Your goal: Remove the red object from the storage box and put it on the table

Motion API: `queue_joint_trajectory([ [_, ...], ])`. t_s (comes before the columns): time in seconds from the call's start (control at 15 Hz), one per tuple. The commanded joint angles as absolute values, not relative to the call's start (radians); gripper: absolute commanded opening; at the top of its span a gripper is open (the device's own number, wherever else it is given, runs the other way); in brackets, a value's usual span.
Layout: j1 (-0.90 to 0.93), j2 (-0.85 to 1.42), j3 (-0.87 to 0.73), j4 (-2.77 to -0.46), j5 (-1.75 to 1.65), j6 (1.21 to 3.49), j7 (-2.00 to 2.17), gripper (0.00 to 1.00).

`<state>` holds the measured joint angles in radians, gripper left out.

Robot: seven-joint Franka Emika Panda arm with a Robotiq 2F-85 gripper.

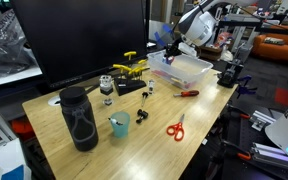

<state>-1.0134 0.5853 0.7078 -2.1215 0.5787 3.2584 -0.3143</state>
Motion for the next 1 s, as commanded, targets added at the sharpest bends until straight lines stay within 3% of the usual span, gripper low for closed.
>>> queue_joint_trajectory([
  [0.0, -1.045, 0.618, 0.748, -2.102, 0.560, 3.301, -0.338, 0.04],
  [0.53, -1.117, 0.688, 0.840, -2.078, 0.468, 3.351, -0.346, 0.04],
  [0.93, -1.163, 0.762, 0.825, -2.087, 0.008, 3.444, -0.047, 0.04],
])
